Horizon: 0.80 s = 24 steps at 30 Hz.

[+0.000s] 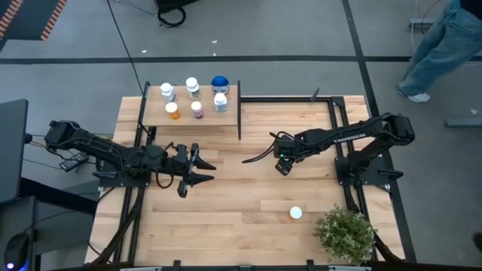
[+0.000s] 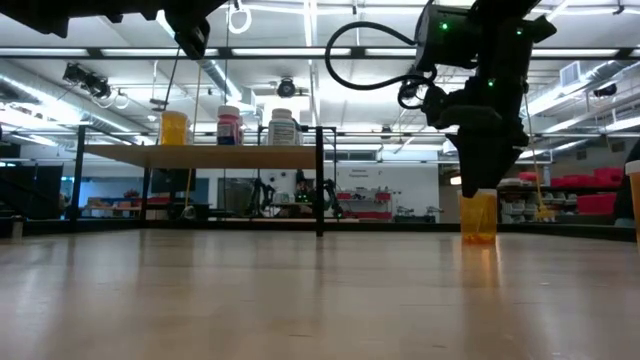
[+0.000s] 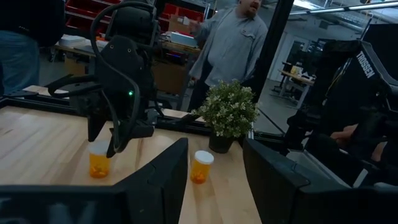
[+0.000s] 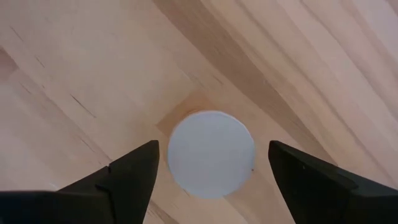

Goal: Pick and place medicine bottles onto shelf by color
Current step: Put the top orange pill bottle on the shelf

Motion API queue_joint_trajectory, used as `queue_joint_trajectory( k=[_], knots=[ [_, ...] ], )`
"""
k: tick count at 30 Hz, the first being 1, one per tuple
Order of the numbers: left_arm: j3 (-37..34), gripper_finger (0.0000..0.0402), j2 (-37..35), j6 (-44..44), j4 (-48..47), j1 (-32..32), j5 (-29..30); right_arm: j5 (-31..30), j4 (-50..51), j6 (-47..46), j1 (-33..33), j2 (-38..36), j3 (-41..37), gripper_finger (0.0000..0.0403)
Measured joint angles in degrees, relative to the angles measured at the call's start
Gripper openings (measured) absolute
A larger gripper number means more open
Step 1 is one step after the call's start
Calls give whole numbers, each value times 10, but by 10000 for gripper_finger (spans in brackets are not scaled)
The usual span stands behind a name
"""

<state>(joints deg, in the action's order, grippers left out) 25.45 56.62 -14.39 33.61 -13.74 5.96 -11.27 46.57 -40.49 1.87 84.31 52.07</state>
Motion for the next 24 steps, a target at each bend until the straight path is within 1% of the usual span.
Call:
queue_joint_trajectory(
  k=[24],
  knots=[
    [0, 162, 0, 0, 0, 0, 0, 0, -18, 0, 0, 0, 0, 306]
  ],
)
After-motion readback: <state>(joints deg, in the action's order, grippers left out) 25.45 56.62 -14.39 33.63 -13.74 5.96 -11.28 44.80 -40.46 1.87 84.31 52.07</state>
